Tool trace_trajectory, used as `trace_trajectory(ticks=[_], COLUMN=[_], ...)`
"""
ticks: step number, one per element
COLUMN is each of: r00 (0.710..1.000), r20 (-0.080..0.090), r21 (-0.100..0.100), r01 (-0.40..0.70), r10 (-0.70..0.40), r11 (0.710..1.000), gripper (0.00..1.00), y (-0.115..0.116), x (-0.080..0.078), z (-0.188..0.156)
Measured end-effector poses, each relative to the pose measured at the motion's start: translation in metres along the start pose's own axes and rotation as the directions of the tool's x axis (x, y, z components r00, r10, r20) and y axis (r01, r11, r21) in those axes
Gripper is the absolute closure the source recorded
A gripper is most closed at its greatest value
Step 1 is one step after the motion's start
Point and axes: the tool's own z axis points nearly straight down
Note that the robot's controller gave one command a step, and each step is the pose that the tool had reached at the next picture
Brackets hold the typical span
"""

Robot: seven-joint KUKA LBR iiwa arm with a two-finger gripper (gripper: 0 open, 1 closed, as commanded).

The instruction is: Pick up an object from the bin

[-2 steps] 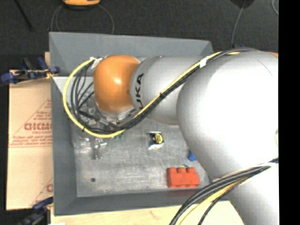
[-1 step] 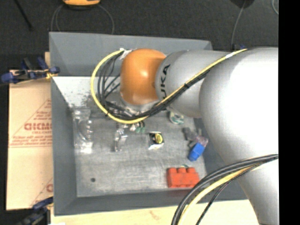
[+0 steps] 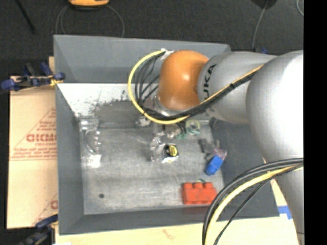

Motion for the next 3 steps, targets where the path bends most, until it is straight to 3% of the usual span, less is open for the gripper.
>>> trace_trajectory(ticks=[1, 2, 3], r00=[0.999, 0.999, 0.958], r20=[0.004, 0.01, -0.003], r21=[0.001, 0.002, 0.001], r01=[0.038, 0.038, 0.288], r10=[-0.038, -0.038, -0.288], r11=[0.999, 0.999, 0.958], gripper=[0.0, 1.0, 1.0], y=[-0.063, -0.061, -0.056], x=[0.053, 0.05, 0.053], z=[-0.001, -0.003, -0.139])
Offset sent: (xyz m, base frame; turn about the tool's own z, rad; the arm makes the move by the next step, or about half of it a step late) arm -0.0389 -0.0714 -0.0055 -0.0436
